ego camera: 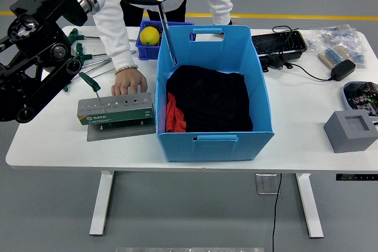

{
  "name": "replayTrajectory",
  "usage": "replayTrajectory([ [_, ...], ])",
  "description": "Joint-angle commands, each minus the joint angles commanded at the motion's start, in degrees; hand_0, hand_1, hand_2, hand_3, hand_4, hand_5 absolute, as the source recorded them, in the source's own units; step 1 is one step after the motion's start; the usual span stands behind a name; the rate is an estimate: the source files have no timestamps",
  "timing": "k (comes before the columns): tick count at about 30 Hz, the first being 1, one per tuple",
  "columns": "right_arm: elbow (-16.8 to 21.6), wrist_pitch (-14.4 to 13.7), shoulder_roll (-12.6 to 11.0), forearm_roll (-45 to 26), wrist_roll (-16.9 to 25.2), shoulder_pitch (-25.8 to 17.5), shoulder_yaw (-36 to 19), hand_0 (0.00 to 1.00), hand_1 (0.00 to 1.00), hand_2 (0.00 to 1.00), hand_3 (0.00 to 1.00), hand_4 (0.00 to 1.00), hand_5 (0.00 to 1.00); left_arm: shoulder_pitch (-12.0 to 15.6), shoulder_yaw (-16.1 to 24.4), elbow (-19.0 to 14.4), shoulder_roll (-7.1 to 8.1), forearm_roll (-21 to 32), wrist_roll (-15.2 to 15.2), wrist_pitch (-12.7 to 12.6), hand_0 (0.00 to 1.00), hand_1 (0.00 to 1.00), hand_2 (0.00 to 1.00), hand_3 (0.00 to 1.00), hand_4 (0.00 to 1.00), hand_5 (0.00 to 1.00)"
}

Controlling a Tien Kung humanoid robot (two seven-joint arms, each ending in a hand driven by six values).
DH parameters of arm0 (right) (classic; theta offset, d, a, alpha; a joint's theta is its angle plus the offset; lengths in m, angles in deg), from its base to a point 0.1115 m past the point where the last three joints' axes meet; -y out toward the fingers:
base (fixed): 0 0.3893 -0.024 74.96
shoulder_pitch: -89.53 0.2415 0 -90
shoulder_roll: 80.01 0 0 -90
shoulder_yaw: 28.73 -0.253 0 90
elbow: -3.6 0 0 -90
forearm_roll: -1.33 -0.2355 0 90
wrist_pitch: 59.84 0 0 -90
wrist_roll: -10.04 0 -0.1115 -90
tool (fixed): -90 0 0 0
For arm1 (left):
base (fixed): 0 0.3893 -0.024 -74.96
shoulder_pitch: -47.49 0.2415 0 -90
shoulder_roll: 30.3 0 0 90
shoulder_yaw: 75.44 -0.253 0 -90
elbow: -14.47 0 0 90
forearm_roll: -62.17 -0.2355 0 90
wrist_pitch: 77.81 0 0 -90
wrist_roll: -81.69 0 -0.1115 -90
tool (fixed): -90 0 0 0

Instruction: Lift tool from toolbox,place it in box,lift tool from toolbox,place it in box

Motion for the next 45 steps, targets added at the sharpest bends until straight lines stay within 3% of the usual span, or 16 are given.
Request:
replayTrajectory([
  [5,-0.03,0.08,-0.07,0.33,-0.03,0.13,-0.06,0.685,0.670,0.725,0.570,0.801,0.678,0.68,-4.10,0.81,-3.18,1.69,-0.73,-1.25,0.045,0.002,0.002,0.035,0.719,0.541],
  [12,-0.05,0.09,-0.23,0.53,-0.01,0.32,0.00,0.685,0.669,0.725,0.569,0.801,0.677,0.40,-11.48,4.14,-6.44,4.54,-1.99,-2.47,0.045,0.002,0.002,0.036,0.720,0.542],
  [20,-0.16,0.19,-0.41,0.44,0.04,0.53,0.13,0.685,0.671,0.725,0.570,0.801,0.677,-0.38,-17.49,6.89,-8.40,7.05,-3.43,-3.24,0.047,0.002,0.002,0.038,0.709,0.530],
  [31,-0.19,0.13,-0.61,0.01,0.17,0.91,0.53,0.685,0.669,0.725,0.570,0.802,0.677,-1.77,-21.36,11.62,-9.95,9.60,-5.90,-3.68,0.051,0.002,0.002,0.038,0.709,0.527],
  [32,-0.18,0.16,-0.64,0.19,0.13,1.01,0.46,0.685,0.669,0.725,0.570,0.801,0.676,-1.91,-21.52,12.19,-10.17,10.01,-6.28,-3.61,0.155,0.004,0.082,0.136,0.714,0.503],
  [37,-0.16,0.23,-0.69,0.50,0.01,1.17,0.40,0.685,0.669,0.725,0.570,0.801,0.676,-2.46,-21.37,14.01,-10.81,11.39,-7.12,-1.94,0.155,0.004,0.082,0.136,0.714,0.503],
  [38,-0.15,0.27,-0.71,0.64,-0.03,1.20,0.35,0.685,0.668,0.725,0.569,0.801,0.677,-2.60,-21.29,14.43,-10.90,11.77,-6.94,-1.12,0.247,0.204,0.282,0.398,0.865,0.671],
  [43,-0.18,0.42,-0.79,1.28,-0.21,1.45,0.09,0.685,0.668,0.725,0.569,0.801,0.677,-2.82,-21.90,17.07,-11.55,14.06,-4.59,3.50,0.247,0.204,0.282,0.398,0.865,0.671],
  [44,-0.18,0.46,-0.81,1.39,-0.23,1.53,0.07,0.685,0.669,0.725,0.569,0.802,0.677,-2.77,-22.08,17.61,-11.66,14.11,-4.48,3.96,0.361,0.365,0.508,0.635,0.959,0.752],
  [45,-0.18,0.48,-0.83,1.41,-0.24,1.58,0.08,0.685,0.669,0.725,0.569,0.802,0.677,-2.72,-22.15,17.89,-11.71,14.12,-4.51,4.07,0.361,0.365,0.508,0.635,0.959,0.752],
])
